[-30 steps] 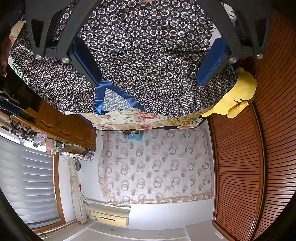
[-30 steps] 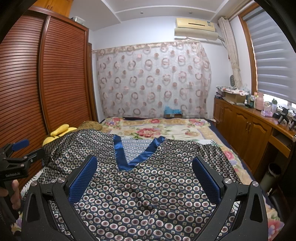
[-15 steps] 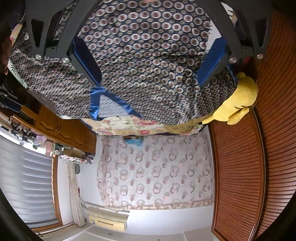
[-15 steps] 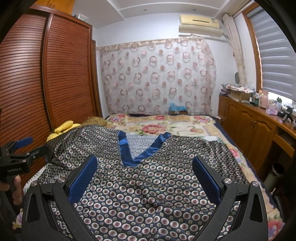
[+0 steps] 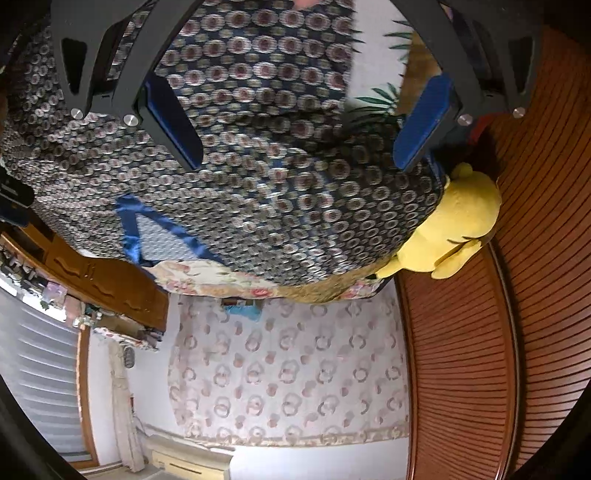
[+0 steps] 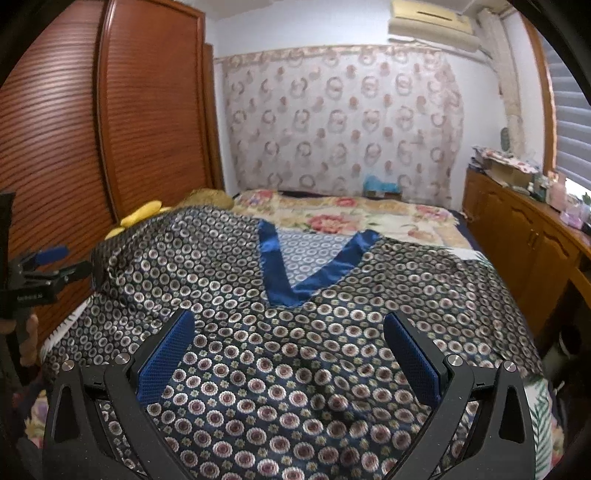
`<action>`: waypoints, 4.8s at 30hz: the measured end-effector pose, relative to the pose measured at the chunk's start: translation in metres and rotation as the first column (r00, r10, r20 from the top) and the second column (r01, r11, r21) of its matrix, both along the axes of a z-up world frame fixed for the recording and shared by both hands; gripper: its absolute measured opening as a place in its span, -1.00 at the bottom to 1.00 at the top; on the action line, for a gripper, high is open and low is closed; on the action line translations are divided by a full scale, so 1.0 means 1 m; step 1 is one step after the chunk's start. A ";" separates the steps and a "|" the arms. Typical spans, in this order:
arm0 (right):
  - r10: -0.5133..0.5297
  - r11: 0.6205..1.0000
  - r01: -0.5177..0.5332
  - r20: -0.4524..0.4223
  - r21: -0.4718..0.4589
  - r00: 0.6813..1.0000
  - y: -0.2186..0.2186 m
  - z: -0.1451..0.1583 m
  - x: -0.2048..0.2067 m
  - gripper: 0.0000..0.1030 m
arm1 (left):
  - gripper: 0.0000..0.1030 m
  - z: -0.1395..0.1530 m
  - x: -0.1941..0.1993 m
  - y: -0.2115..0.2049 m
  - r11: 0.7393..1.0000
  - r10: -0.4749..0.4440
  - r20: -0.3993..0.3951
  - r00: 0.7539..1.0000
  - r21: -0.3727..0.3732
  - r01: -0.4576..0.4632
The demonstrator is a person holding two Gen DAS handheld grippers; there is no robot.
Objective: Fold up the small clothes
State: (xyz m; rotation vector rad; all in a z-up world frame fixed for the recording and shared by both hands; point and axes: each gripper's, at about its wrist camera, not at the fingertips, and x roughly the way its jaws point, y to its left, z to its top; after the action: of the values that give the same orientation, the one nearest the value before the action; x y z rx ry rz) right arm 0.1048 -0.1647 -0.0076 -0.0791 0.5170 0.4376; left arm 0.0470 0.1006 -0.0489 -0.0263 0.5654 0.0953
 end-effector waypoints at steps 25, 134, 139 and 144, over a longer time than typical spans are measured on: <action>0.247 0.965 -0.260 -0.182 -0.048 0.952 0.089 -0.029 0.101 1.00 | 0.16 -0.023 0.057 0.123 0.975 0.089 -0.138 0.986 -0.192 -0.115; -0.357 0.931 0.325 -0.240 -0.166 0.903 -0.215 -0.043 0.126 0.52 | 0.09 -0.054 0.119 -0.092 0.938 -0.346 -0.301 0.888 -0.103 0.331; -0.391 0.919 0.357 -0.280 -0.165 0.877 -0.240 -0.052 0.118 0.41 | 0.26 -0.056 0.119 -0.101 0.934 -0.356 -0.306 0.883 -0.083 0.348; -0.387 0.922 0.355 -0.324 -0.158 0.863 -0.253 -0.061 0.115 0.31 | 0.63 -0.059 0.120 -0.112 0.921 -0.383 -0.328 0.864 -0.061 0.386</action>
State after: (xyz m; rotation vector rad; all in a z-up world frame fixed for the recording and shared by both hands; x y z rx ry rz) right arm 0.2194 -0.4180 -0.0682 0.0118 0.8869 0.0426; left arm 0.1673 -0.0111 -0.1078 0.1125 0.9014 -0.2961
